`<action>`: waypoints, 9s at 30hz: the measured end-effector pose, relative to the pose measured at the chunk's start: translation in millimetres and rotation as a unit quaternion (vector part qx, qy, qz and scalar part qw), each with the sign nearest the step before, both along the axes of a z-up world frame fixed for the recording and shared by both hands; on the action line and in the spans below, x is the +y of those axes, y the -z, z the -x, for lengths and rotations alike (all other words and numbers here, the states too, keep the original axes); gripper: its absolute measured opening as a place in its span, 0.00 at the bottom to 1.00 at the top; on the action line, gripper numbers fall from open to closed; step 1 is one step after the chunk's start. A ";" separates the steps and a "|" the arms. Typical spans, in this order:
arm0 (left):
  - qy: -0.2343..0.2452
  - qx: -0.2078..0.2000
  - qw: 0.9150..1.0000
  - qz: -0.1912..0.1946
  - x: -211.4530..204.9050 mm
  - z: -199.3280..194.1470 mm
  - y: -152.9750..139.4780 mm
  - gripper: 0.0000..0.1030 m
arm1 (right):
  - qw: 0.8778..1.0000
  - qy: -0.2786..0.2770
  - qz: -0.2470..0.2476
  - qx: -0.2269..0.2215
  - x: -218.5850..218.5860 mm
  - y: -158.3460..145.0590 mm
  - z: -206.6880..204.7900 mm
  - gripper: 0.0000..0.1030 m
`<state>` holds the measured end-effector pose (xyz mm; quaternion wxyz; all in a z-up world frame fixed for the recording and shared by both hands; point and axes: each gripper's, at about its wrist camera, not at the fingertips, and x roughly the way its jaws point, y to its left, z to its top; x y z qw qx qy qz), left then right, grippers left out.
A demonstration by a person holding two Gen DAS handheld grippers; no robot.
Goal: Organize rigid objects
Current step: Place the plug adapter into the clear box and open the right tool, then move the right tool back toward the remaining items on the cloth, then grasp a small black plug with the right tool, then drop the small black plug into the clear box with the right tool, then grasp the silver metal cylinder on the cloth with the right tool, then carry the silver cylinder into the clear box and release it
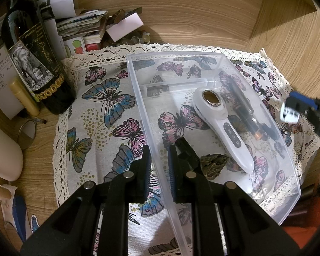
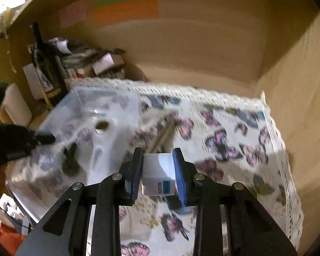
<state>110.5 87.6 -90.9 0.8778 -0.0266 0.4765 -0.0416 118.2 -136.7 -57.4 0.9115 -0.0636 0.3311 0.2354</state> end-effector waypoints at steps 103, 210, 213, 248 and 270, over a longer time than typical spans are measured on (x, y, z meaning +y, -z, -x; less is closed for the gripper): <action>0.001 0.001 1.000 -0.005 -1.8 -1.3 0.8 0.15 | 0.997 0.030 0.030 0.070 -14.9 49.3 -18.6 0.23; 0.000 -0.001 1.000 -0.002 -2.9 -0.5 1.7 0.15 | 0.994 -0.013 0.052 0.100 34.6 45.1 -98.7 0.14; 0.000 -0.001 1.000 -0.002 -2.9 -0.5 1.7 0.15 | 0.996 -0.012 0.042 0.079 29.8 30.0 -92.1 0.14; -0.001 -0.001 1.000 -0.002 -2.7 -0.6 1.7 0.15 | 0.989 -0.136 0.013 0.051 99.4 5.5 -34.8 0.14; -0.002 0.000 1.000 -0.001 -3.3 -1.3 1.8 0.15 | 0.992 -0.116 0.011 0.047 83.4 -8.2 -35.5 0.15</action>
